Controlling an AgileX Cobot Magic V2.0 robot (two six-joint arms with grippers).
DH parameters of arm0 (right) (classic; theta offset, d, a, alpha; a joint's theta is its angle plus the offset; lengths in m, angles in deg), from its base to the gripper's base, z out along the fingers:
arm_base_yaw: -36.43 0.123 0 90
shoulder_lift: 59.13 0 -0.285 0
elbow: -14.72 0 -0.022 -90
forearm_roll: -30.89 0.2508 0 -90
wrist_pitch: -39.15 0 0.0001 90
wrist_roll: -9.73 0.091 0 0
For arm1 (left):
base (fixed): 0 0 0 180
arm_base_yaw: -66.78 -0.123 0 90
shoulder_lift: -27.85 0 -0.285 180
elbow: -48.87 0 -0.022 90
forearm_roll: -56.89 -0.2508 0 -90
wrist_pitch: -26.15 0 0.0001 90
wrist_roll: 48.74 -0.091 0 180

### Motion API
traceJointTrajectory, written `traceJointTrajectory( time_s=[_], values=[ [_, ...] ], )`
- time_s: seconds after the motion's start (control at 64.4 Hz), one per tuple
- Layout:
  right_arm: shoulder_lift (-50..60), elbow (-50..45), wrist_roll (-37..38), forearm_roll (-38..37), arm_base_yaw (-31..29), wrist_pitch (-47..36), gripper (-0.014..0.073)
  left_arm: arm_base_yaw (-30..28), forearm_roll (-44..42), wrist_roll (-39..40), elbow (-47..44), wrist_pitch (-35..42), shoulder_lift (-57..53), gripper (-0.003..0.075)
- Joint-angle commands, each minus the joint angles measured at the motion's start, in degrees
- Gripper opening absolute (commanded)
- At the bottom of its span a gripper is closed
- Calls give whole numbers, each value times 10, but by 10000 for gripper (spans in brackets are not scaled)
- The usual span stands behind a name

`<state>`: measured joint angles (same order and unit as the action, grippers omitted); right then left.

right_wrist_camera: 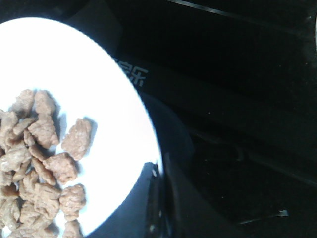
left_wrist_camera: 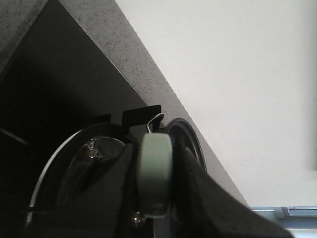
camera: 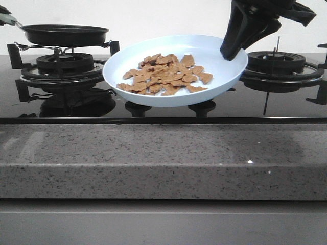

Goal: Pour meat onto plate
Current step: 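Lower the empty pan with the left gripper back onto its burner, then release the pan handle and withdraw the left gripper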

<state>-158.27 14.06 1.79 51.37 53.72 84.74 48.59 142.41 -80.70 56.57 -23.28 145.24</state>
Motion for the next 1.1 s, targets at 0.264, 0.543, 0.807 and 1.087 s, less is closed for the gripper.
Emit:
traceJointTrajectory(
  time_s=[0.264, 0.543, 0.807, 1.087],
  values=[
    [25, 16, -3, 15, -1, -23, -60, -2, -39, 12, 18, -15, -33, 257],
    [25, 16, -3, 15, -1, -23, -60, -2, -100, 12, 20, -66, -34, 502],
    [25, 16, -3, 15, -1, -23, -60, -2, -150, 12, 20, -121, -45, 486],
    [25, 16, -3, 15, -1, -23, -60, -2, -174, 12, 20, -122, -86, 144]
  ],
)
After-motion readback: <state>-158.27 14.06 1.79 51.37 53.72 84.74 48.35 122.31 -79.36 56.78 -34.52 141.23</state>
